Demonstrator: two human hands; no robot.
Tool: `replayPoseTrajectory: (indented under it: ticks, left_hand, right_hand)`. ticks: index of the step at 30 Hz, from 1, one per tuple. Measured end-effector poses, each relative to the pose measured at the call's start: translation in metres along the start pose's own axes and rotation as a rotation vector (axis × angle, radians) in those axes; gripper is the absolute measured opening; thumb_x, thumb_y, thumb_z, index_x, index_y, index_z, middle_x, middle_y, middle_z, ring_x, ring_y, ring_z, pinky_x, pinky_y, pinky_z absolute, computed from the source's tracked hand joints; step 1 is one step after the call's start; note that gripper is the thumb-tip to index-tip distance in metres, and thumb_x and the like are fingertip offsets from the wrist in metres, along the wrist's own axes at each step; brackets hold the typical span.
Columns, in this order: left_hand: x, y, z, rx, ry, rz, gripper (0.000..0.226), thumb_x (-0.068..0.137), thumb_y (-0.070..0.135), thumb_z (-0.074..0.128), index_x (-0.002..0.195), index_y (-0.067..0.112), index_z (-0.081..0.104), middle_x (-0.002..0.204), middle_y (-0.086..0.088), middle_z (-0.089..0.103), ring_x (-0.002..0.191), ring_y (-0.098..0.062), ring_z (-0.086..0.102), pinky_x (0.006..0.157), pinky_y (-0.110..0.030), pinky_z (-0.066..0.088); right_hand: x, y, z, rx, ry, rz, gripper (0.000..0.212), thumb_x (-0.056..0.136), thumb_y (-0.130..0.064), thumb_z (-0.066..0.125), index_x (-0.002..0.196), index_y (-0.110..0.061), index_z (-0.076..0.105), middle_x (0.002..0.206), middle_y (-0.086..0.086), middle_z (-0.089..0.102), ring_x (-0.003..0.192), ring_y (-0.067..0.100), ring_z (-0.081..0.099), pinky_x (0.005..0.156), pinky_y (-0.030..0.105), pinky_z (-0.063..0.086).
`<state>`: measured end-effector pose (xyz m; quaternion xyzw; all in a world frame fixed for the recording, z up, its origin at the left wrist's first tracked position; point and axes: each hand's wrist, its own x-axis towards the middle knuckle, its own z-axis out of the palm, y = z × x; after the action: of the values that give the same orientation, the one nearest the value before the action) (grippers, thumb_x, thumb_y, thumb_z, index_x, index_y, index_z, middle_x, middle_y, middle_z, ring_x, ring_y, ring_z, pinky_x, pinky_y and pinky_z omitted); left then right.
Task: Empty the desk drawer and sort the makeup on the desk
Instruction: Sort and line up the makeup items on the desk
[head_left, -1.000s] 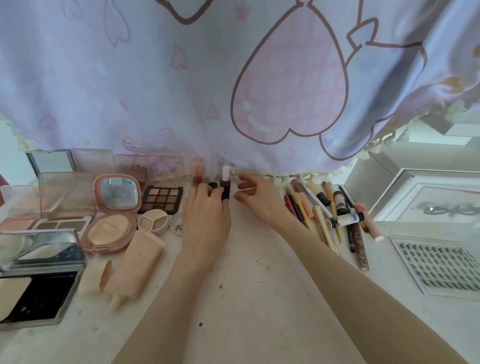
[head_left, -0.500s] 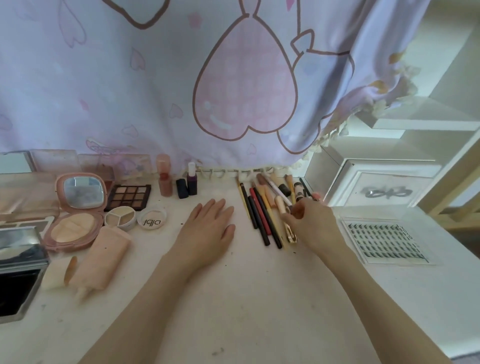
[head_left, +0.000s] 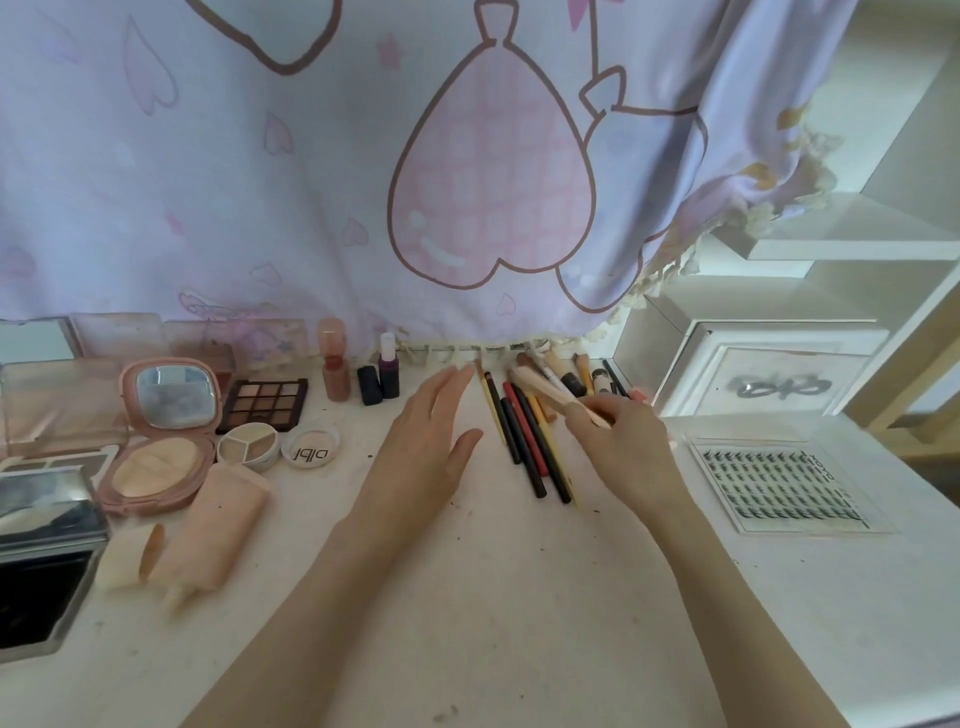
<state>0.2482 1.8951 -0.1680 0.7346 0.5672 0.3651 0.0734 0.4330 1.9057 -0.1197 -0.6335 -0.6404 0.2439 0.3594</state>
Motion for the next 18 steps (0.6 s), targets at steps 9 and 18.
replayPoseTrajectory:
  ticks: [9, 18]
  left_hand:
    - [0.002, 0.005, -0.003, -0.131, 0.032, 0.035, 0.014, 0.092, 0.024, 0.053, 0.102, 0.013, 0.053, 0.087, 0.013, 0.045, 0.073, -0.002, 0.036, 0.069, -0.007, 0.034]
    - [0.011, 0.015, -0.007, -0.259, 0.049, -0.315, 0.045, 0.096, 0.032, 0.036, 0.053, 0.019, 0.041, 0.048, 0.006, 0.039, 0.046, -0.01, 0.034, 0.048, -0.017, 0.032]
  right_hand:
    - [0.005, -0.009, 0.036, 0.981, -0.267, 0.184, 0.032, 0.093, -0.027, 0.054, 0.097, 0.005, 0.058, 0.05, -0.003, 0.036, 0.041, 0.007, 0.026, 0.036, 0.017, 0.019]
    - [-0.005, -0.011, 0.045, 0.98, -0.231, -0.006, 0.04, 0.098, -0.021, 0.045, 0.103, 0.019, 0.044, 0.049, -0.005, 0.026, 0.043, 0.008, 0.02, 0.04, 0.019, 0.019]
